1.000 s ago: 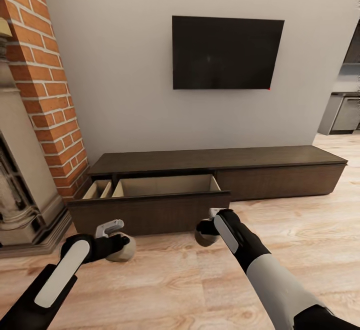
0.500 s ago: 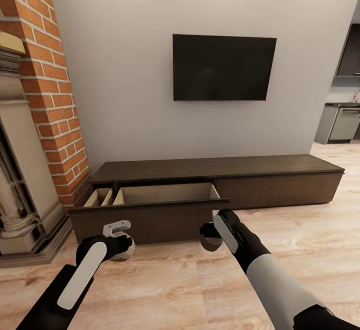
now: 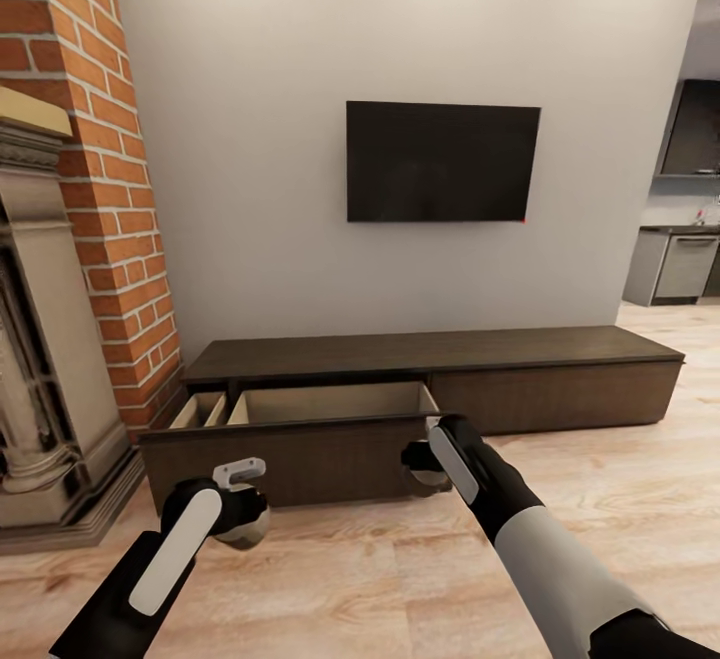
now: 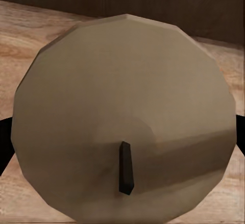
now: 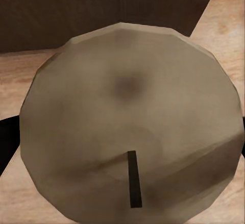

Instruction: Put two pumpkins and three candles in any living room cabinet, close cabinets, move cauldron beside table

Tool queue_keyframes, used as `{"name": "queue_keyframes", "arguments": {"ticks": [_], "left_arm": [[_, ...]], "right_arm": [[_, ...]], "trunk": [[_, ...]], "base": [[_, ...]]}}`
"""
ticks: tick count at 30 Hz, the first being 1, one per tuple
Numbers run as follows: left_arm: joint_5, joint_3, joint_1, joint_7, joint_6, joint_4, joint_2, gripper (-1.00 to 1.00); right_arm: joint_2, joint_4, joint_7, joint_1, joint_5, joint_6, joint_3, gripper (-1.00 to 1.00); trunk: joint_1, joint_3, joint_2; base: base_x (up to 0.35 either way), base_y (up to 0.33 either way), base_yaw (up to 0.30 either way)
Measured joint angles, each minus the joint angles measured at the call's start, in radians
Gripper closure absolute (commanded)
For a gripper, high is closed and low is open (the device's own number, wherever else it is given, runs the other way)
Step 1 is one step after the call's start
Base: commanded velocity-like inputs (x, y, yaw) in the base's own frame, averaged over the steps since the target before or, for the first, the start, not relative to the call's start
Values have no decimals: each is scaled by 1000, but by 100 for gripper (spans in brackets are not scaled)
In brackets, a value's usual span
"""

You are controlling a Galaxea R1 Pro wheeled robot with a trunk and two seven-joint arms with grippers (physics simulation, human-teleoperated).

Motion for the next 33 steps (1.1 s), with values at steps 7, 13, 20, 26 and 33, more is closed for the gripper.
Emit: {"name": "queue_keyframes", "arguments": {"ticks": [7, 13, 20, 26, 33], "left_arm": [[28, 41, 1, -2, 96, -6, 4, 100], [54, 48, 2, 2, 104, 0, 4, 100], [58, 45, -12, 6, 107, 47, -4, 100], [57, 41, -14, 6, 106, 81, -5, 100], [54, 36, -14, 7, 108, 83, -3, 100]], "right_arm": [[4, -1, -2, -1, -3, 6, 2, 100], [5, 2, -3, 0, -4, 10, 2, 100], [6, 6, -2, -1, -6, 10, 3, 100], [6, 4, -2, 0, -5, 9, 2, 100], [6, 6, -2, 0, -8, 5, 2, 100]], "trunk": [[-3, 27, 2], [-6, 50, 3], [-8, 66, 4], [-8, 66, 4], [-8, 66, 4]], "base": [[0, 0, 0], [0, 0, 31], [0, 0, 232], [0, 34, 282], [46, 230, 170]]}}
